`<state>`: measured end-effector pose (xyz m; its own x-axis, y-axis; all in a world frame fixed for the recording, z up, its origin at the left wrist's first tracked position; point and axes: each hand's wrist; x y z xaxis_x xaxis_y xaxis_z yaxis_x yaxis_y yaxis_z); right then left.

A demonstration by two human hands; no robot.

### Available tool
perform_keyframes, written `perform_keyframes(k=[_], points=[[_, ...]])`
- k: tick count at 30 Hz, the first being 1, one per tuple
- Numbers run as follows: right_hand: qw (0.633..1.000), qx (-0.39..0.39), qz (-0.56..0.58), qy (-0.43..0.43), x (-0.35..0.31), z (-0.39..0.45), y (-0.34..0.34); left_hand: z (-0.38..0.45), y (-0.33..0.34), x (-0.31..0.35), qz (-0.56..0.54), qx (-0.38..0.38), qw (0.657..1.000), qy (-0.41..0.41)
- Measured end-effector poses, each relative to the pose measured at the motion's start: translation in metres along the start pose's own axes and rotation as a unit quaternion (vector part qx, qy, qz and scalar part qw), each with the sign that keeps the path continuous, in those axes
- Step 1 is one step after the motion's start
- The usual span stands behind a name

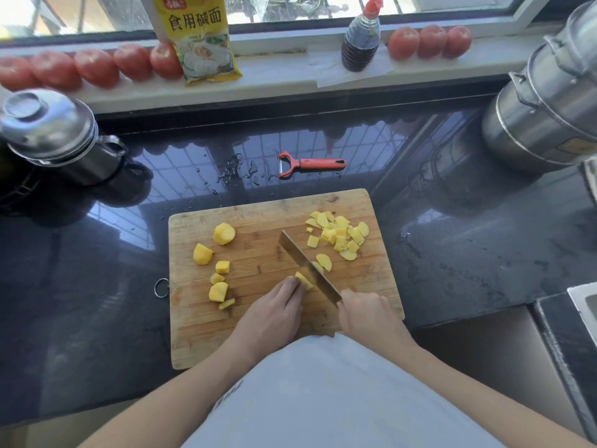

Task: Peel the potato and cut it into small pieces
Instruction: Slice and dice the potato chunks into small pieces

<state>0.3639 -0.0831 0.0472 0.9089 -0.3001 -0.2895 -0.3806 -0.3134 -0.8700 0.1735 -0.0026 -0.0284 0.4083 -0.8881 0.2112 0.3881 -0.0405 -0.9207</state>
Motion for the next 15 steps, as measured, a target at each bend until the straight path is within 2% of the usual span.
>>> perform_keyframes(k=[9,15], points=[[0.999,-0.031,-0.041,0.007,-0.0003,-0.0102,-0.0003,0.0030,-0.0033,0.0021,-0.009,-0.012,1.000,-0.016],[0.995,-0.081,-0.055,0.029,-0.0030,-0.0048,-0.0006,0.0029,-0.0013,0.0016,0.003,-0.019,1.000,-0.010]])
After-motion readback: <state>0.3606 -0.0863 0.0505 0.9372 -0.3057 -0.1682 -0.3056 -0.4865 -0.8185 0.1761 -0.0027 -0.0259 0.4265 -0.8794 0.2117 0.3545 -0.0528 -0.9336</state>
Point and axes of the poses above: each hand's wrist, its own z-axis towards the middle knuckle, its own y-axis out of the palm, x = y × z, and after that the axes turned 3 degrees about x, right-handed
